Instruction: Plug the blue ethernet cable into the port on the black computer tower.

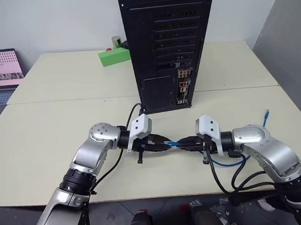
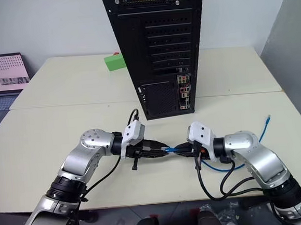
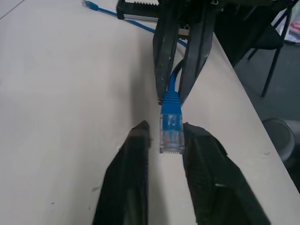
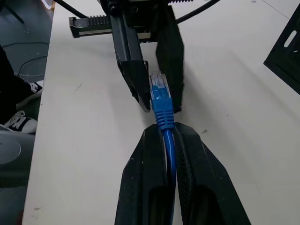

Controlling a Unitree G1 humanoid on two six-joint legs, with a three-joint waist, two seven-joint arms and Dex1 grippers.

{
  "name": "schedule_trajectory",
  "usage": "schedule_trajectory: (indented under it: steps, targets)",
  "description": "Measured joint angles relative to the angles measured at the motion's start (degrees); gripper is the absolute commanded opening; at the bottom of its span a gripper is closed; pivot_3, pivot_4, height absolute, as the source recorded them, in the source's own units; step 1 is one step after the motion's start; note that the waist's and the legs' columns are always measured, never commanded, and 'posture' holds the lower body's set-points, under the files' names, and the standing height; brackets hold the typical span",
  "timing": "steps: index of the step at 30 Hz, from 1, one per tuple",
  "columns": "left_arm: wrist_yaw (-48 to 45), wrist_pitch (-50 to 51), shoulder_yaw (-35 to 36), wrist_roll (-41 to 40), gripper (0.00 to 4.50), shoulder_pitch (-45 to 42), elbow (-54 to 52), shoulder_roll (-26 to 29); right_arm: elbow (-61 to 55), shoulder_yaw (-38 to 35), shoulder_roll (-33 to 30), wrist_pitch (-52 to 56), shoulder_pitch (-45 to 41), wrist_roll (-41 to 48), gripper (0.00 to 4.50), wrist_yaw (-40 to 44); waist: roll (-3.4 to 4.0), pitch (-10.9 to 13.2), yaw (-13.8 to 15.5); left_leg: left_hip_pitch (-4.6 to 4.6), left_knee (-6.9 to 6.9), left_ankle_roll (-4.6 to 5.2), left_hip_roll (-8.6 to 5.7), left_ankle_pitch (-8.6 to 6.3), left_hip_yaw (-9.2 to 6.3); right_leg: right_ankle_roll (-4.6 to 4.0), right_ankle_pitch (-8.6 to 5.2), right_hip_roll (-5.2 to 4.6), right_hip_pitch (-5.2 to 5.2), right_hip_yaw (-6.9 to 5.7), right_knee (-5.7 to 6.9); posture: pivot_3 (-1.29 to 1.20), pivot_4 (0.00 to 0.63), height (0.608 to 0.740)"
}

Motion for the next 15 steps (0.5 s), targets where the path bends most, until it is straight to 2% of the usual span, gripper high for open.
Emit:
schedule_trajectory:
  steps: [3, 5, 10, 15]
  targets:
    - [-0.19, -0.7, -0.2, 0.69, 0.31, 0.01, 0.0, 0.01, 0.02, 0.87, -0.69, -0.3, -0.83, -0.89, 0.0, 0.62, 0.0, 0.0, 0.0, 0.0, 0.0, 0.0, 0.0, 0.0, 0.0, 0.0, 0.0, 0.0, 0.0, 0.0, 0.0, 0.0, 0.15, 0.74]
    - [-0.21, -1.72, -0.25, 1.24, 0.31, 0.06, 0.0, 0.01, 0.19, 1.04, -0.75, -0.67, -1.0, -1.31, 0.71, 0.92, 0.0, 0.0, 0.0, 0.0, 0.0, 0.0, 0.0, 0.0, 0.0, 0.0, 0.0, 0.0, 0.0, -0.01, 0.0, 0.0, 0.15, 0.74]
    - [-1.05, -3.61, -0.27, 2.18, 0.31, 0.76, 0.06, 0.25, 1.63, 1.06, -1.44, -2.06, -1.42, -1.96, 1.83, 2.33, 0.0, 0.0, 0.01, 0.0, 0.0, 0.0, 0.0, 0.0, 0.0, 0.0, 0.0, 0.0, 0.0, -0.01, 0.0, 0.0, 0.15, 0.74]
    - [-1.24, -5.67, -0.26, 2.45, 0.31, 1.25, 0.18, 0.58, 1.93, -1.75, -7.06, -2.48, -0.84, -1.23, 2.93, 5.59, 0.0, 0.0, 0.06, -0.01, 0.01, 0.0, -0.01, 0.0, 0.0, 0.0, 0.0, -0.01, 0.02, -0.01, -0.02, 0.0, 0.15, 0.74]
